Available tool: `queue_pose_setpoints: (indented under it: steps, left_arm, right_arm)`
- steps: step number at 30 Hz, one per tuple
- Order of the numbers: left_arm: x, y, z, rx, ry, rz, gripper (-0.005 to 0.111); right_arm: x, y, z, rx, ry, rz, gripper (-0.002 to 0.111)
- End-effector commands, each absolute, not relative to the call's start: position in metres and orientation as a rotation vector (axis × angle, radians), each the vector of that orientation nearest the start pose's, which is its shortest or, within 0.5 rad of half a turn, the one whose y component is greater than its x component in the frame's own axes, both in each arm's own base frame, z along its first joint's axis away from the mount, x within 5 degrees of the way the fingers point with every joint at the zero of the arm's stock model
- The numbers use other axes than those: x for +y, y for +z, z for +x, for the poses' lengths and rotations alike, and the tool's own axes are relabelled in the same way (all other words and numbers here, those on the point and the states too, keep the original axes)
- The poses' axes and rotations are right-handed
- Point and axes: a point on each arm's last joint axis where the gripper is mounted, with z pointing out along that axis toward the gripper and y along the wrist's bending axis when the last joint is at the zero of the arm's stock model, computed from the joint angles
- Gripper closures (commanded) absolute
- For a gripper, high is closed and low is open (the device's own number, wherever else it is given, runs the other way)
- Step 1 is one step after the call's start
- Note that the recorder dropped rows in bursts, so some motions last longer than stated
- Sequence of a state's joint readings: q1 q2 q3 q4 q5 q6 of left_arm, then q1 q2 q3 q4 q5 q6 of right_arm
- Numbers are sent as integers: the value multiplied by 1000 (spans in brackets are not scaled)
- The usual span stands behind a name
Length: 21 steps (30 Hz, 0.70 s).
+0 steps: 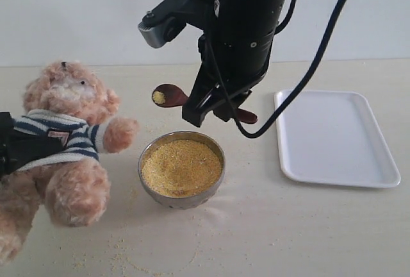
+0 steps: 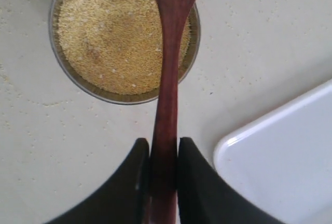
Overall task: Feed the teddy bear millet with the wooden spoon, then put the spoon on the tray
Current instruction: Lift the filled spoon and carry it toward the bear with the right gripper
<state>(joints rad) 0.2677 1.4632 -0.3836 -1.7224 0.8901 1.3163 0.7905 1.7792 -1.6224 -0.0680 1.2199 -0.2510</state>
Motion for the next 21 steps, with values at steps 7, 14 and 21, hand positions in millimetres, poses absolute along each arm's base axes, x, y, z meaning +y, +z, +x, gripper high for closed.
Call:
queue_pose_setpoints:
  steps: [7, 14, 21]
  left_arm:
    - [-13, 159, 207, 2261, -1135, -547, 102]
    - [-16, 158, 204, 2260, -1177, -554, 102]
    - [-28, 149, 204, 2325, -1234, -573, 102]
  right_arm:
    - [262, 315, 262, 2453, 97, -1448, 109]
    - [266, 319, 255, 2451, 192, -1452, 109]
    - [285, 326, 249, 2330, 311, -1464, 109]
